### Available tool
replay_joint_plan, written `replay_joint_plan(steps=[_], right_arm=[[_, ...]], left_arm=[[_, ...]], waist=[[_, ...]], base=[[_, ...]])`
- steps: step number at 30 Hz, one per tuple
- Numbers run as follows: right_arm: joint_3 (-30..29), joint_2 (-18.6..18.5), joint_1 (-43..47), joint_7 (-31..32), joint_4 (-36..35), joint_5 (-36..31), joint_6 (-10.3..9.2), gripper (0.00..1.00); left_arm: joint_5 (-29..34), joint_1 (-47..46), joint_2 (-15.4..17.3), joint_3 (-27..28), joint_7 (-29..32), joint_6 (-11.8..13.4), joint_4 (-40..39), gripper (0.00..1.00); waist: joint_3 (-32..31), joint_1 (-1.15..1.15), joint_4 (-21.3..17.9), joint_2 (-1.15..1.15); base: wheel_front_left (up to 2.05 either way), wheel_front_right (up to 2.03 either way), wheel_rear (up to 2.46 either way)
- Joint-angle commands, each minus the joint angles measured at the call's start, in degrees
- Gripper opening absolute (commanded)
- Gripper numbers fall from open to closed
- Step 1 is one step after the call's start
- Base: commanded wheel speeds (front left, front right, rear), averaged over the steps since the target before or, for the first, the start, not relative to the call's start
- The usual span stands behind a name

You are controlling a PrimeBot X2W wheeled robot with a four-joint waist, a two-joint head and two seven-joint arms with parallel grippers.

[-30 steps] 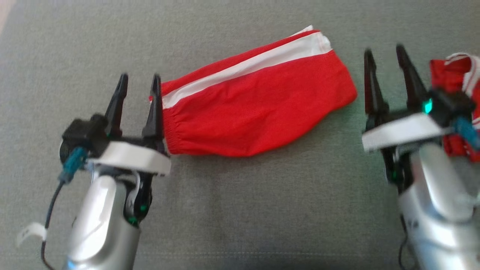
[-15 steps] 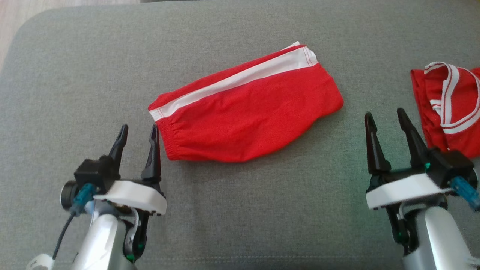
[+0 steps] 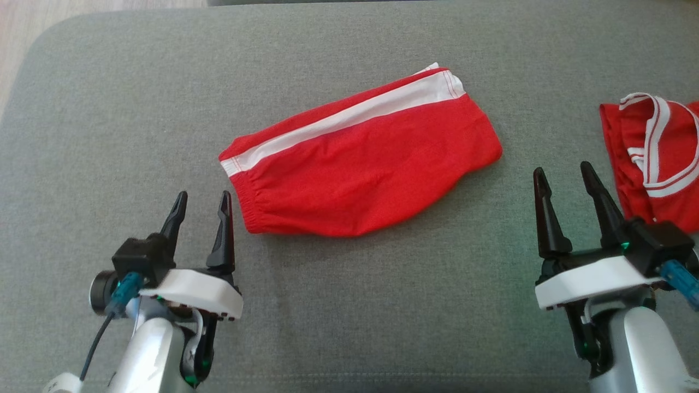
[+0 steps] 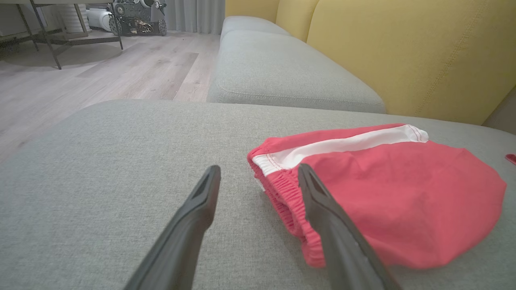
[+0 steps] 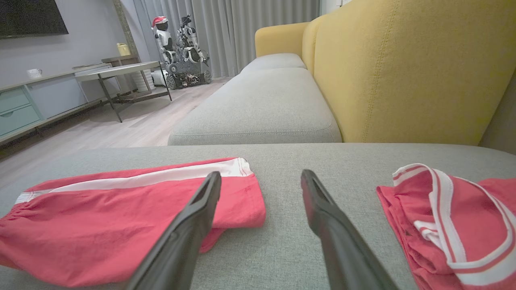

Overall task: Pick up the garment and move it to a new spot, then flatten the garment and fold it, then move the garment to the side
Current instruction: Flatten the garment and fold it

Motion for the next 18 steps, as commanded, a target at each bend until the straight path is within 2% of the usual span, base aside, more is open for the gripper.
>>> replay_joint_plan(steps=[1, 12, 18], right_arm=[[1.05, 0.01, -0.06, 0.30, -2.42, -0.50, -0.05, 1.00], [0.34, 0.03, -0.45, 0.64, -1.15, 0.64, -0.05, 1.00], [-1.28, 0.03, -5.99, 0.78, 5.82, 0.93, -0.05, 1.00]], left_arm=[[-0.16, -1.52, 1.27, 1.87, -0.29, 0.46, -1.79, 1.00], [-0.08, -2.22, 1.15, 1.66, -0.29, 0.52, -2.46, 1.00], [-0.04, -5.02, 0.55, 1.05, -0.29, -0.05, -2.86, 1.00]], waist=[[0.02, 0.00, 0.05, 0.00], [0.93, 0.00, 0.40, 0.00], [3.73, 0.00, 2.18, 0.00]], base=[[0.00, 0.00, 0.00], [0.00, 0.00, 0.00], [0.00, 0.00, 0.00]])
